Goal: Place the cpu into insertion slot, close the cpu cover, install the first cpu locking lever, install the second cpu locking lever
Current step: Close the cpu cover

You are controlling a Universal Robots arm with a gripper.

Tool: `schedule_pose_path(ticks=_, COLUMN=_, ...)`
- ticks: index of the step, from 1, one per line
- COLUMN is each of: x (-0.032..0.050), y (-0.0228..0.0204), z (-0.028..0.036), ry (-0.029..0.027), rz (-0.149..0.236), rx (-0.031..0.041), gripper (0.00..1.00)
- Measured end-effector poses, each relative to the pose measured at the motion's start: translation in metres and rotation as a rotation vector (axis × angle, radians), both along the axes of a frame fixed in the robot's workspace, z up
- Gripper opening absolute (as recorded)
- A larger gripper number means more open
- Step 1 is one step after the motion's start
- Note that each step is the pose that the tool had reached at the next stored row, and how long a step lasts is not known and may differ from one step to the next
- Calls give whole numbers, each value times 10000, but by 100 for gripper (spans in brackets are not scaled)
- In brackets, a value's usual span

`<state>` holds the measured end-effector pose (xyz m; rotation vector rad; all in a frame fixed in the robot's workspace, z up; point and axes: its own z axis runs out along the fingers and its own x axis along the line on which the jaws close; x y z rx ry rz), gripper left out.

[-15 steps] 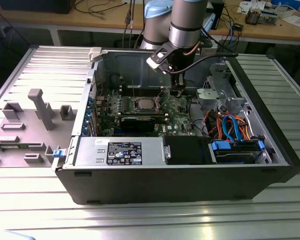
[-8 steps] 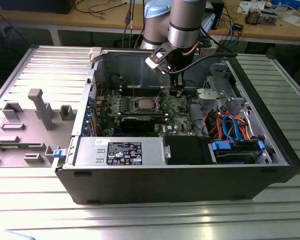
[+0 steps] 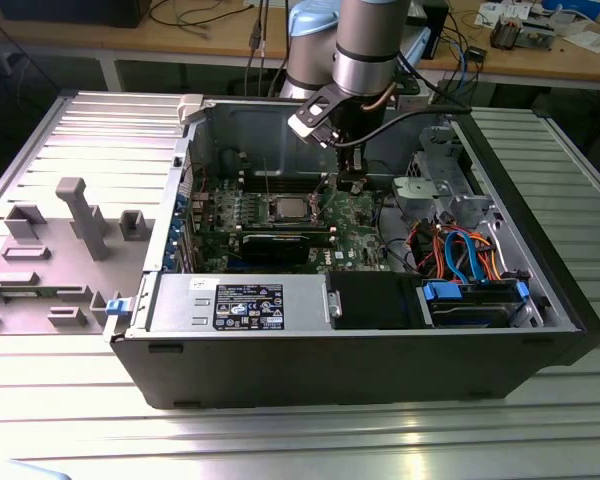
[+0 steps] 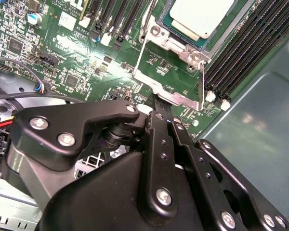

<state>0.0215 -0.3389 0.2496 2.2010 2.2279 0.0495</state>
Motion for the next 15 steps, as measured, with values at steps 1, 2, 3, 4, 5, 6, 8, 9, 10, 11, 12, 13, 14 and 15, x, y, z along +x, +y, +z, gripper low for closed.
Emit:
schedule_pose_path(ticks=1, x=-2, y=0, z=0, ry=0, rz=-1, rx=0, gripper=11)
schedule_pose_path(ticks=2, x=-6, y=0, z=0, ry=0, rz=-2, rx=0, gripper=11)
schedule_pose_path(ticks=3, x=-10, y=0, z=0, ry=0, rz=0, rx=0, gripper=11)
schedule_pose_path(ticks=4, x=-15, y=0, z=0, ry=0, rz=0, rx=0, gripper=11)
schedule_pose_path(ticks=5, x=-20, y=0, z=0, ry=0, rz=-1, rx=1, gripper=11)
schedule_pose_path(ticks=6, x=-26, y=0, z=0, ry=0, rz=-1, rx=1, gripper=11)
schedule_pose_path(ticks=8, x=-36, y=0, z=0, ry=0, rz=0, rx=0, gripper=11)
schedule_pose_path(ticks=9, x=-38, y=0, z=0, ry=0, rz=0, rx=0, gripper=11)
schedule_pose_path(ticks=10, x=-41, y=0, z=0, ry=0, rz=-1, rx=0, gripper=11)
schedule_pose_path(ticks=11, x=-46, y=0, z=-1, ry=0, rz=0, rx=0, gripper=11)
schedule_pose_path(ticks=12, x=-51, y=0, z=-1, ry=0, rz=0, rx=0, gripper=11)
schedule_pose_path(ticks=13, x=-55, y=0, z=-1, ry=0, rz=-1, rx=0, gripper=11)
schedule_pose_path(ticks=14, x=-57, y=0, z=-1, ry=0, rz=0, rx=0, gripper=11)
schedule_pose_path(ticks=15, x=-60, y=0, z=-1, ry=0, rz=0, rx=1, gripper=11)
